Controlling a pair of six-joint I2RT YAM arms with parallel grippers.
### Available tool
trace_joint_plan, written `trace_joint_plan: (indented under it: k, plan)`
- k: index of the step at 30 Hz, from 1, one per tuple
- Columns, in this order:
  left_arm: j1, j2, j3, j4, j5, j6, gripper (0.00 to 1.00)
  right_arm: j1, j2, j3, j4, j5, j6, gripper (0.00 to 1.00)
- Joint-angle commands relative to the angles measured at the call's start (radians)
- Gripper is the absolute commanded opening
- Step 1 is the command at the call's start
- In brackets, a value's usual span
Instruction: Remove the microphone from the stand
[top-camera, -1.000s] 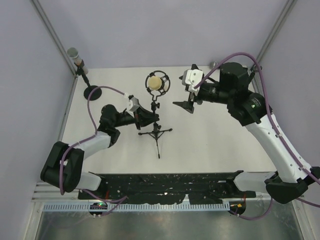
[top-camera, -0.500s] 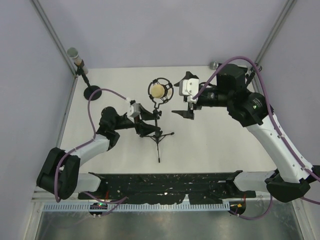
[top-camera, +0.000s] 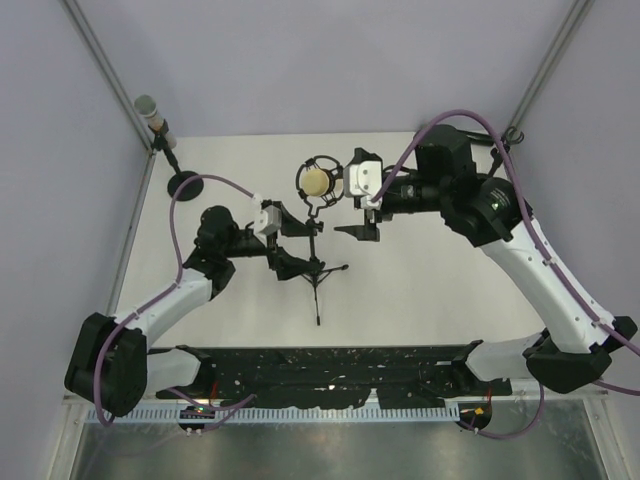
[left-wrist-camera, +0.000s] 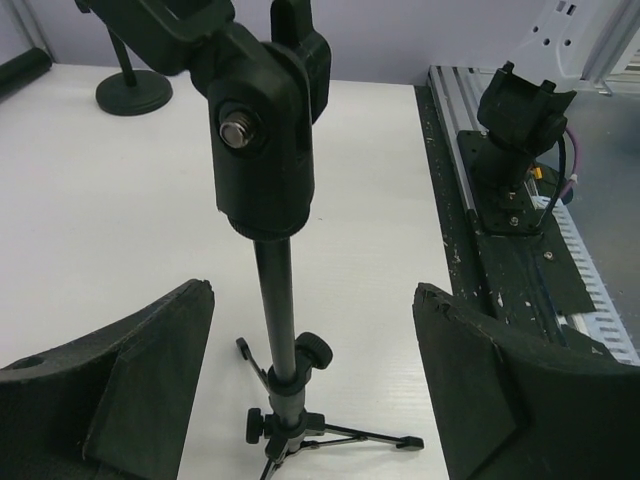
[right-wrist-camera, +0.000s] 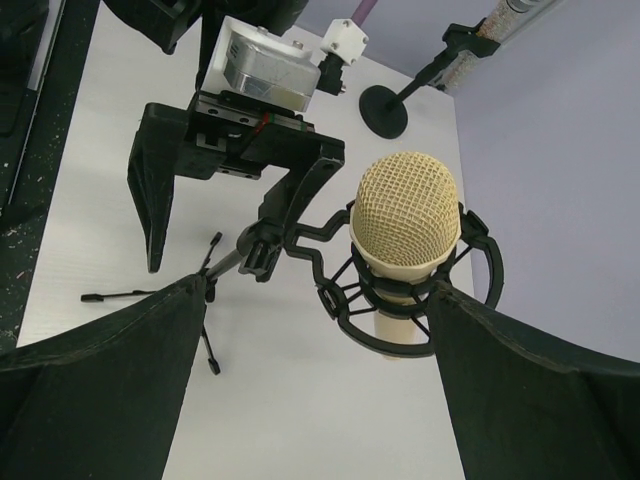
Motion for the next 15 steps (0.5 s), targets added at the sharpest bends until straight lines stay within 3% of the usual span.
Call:
trace_joint_plan:
  k: [1, 9, 15]
  plan:
    - [-0.002, -0.008, 0.080, -0.033, 0.026, -0.012, 0.84, 0.034, 0.049, 0.061, 0.021, 0.012, -0.014, 0.95]
    - [-0.002, 0.033, 0.166, -0.031, 0.039, -0.122, 0.80, 0.053, 0.149, 0.153, 0.064, 0.090, -0.002, 0.95]
    - [-0.002, 0.030, 0.155, 0.001, 0.048, -0.157, 0.63, 0.051, 0.171, 0.135, 0.113, 0.107, 0.041, 0.95]
